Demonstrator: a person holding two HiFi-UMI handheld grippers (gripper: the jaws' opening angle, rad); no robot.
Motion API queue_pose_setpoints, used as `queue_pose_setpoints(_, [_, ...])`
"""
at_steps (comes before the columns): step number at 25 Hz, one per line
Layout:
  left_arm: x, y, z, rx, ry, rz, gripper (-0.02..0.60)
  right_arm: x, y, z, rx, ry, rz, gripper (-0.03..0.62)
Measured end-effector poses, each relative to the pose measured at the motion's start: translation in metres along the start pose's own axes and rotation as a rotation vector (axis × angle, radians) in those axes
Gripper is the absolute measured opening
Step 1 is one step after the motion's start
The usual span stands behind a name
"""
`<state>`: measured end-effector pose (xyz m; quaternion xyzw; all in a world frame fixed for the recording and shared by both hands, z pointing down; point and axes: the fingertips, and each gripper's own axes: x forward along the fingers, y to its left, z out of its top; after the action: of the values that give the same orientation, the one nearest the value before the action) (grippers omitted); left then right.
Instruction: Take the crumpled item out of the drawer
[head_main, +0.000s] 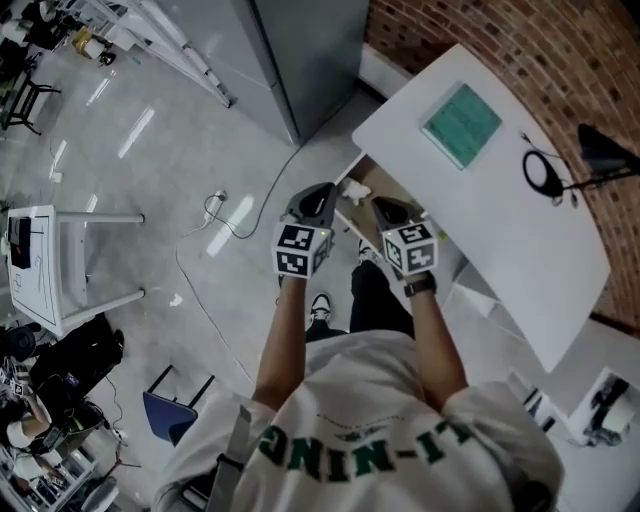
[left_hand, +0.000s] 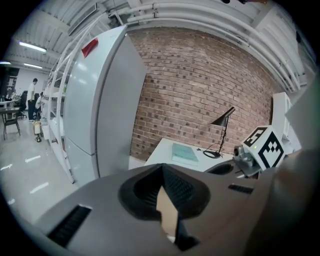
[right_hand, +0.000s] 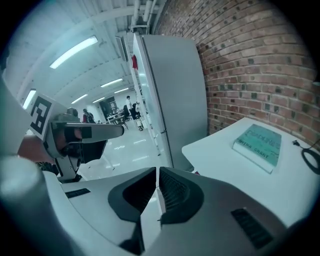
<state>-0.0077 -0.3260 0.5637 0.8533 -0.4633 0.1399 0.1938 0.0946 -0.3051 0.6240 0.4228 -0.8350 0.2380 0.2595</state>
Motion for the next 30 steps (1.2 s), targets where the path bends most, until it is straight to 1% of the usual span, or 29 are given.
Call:
queue_pose_setpoints(2, [0.008,0.003,-0.009,-0.009,0.015,-0.007,-0.003,0.016,0.000,-0.012,-0.003,0.036,0.019,0.009])
queue_pose_setpoints(6, [0.027,0.009,-0.027,-0.024,0.042,-0.012,-0.003,0.046,-0.010,-0.034,-0.007,0.091,0.033,0.059])
queue_pose_setpoints(8, [0.036,0.014,-0.036,-0.031,0.044,-0.010,-0.003,0.061,-0.016,-0.047,0.000,0.122,0.035,0.067])
queue_pose_setpoints(11, [0.049,0.024,-0.053,-0.067,0.061,-0.003,-0.003,0.088,-0.027,-0.066,0.001,0.164,0.037,0.078])
queue_pose_setpoints(15, [0.078,0.039,-0.083,-0.075,0.070,-0.016,-0.003,0.124,-0.046,-0.102,0.009,0.229,0.000,0.114])
queue_pose_setpoints(20, [0.108,0.057,-0.109,-0.093,0.082,-0.023,-0.003,0.175,-0.071,-0.145,0.026,0.293,-0.026,0.148])
queue_pose_setpoints(23, [0.120,0.066,-0.125,-0.097,0.087,-0.031,-0.003,0.202,-0.086,-0.170,0.034,0.310,-0.047,0.155])
queue_pose_setpoints(26, [0.132,0.075,-0.143,-0.089,0.093,-0.042,-0.003,0.223,-0.095,-0.191,0.065,0.349,-0.066,0.156])
queue_pose_setpoints(30, [0.147,0.081,-0.166,-0.085,0.096,-0.046,-0.003,0.250,-0.114,-0.215,0.086,0.342,-0.109,0.156])
